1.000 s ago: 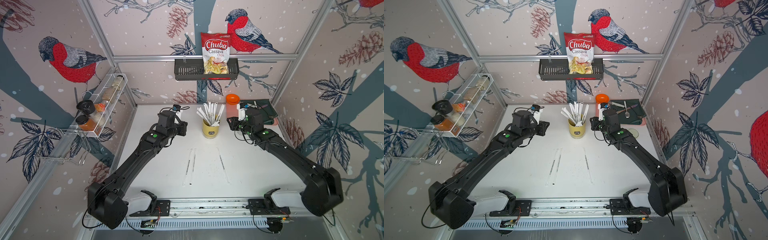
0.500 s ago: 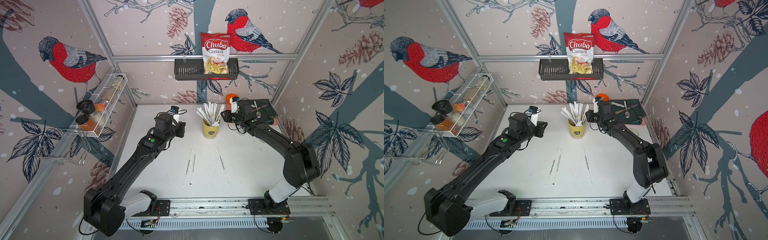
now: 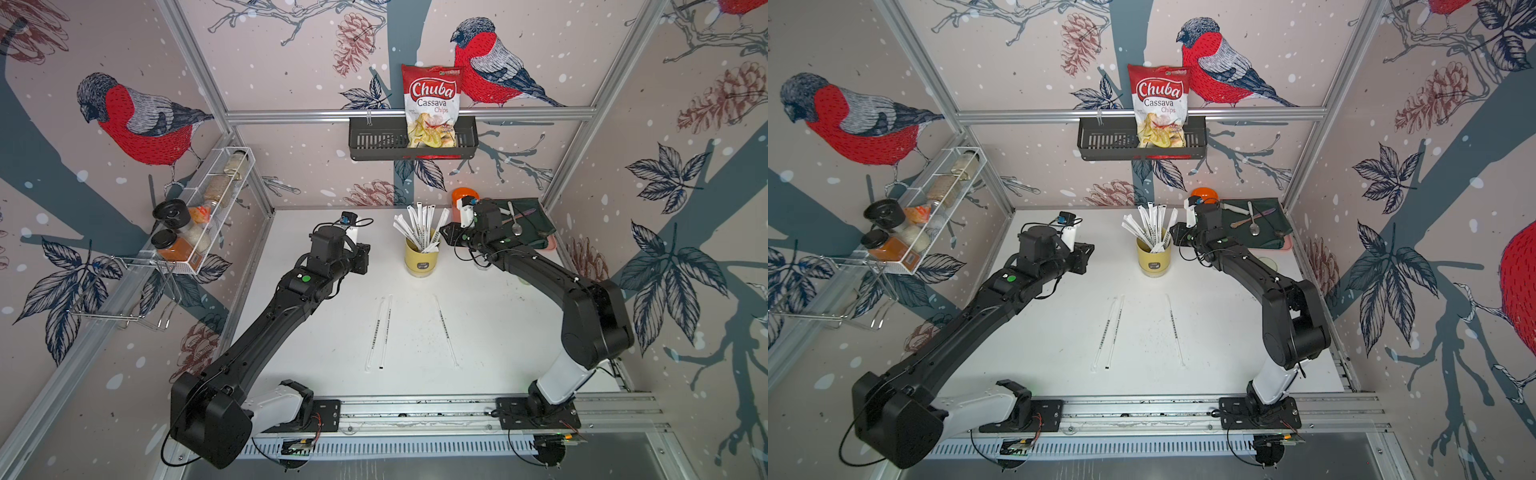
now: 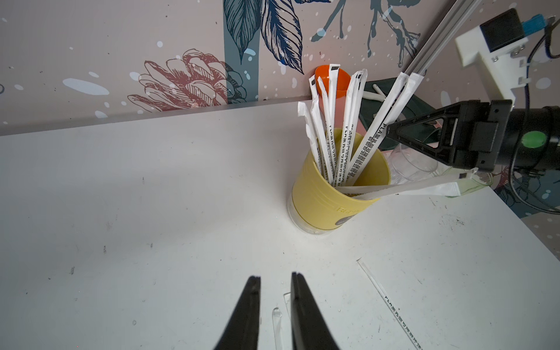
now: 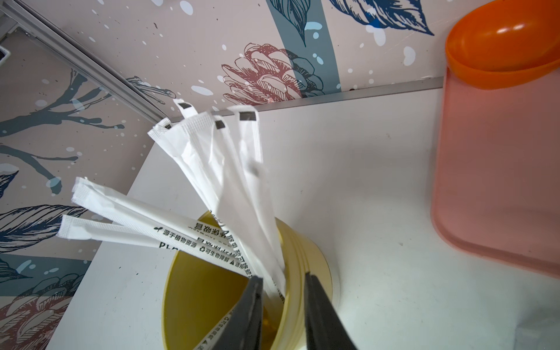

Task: Take the straws out of the storage container
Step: Pick up the straw from the container.

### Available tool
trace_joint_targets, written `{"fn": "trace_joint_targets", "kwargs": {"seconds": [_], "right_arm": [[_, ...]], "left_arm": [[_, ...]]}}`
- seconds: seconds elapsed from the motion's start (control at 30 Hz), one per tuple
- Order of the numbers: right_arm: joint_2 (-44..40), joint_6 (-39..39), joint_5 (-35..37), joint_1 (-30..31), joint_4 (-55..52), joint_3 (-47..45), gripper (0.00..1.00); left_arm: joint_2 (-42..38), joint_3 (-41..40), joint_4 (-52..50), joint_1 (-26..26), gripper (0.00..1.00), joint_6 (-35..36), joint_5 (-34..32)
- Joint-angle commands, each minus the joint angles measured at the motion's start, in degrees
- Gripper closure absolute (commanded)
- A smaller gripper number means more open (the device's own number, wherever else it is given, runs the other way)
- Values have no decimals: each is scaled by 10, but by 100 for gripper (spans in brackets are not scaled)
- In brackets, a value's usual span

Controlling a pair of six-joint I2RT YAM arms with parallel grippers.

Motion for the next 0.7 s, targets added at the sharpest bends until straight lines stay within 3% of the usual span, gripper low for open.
{"fn": "trace_joint_targets", "kwargs": {"seconds": [0.0,0.67], "right_arm": [[7,-7,-6,0,22,7,75],[16,-25,-19,0,17,25,92]], "left_arm": [[4,5,24,3,78,7,11],[13,6,20,11,77,9,21]]}}
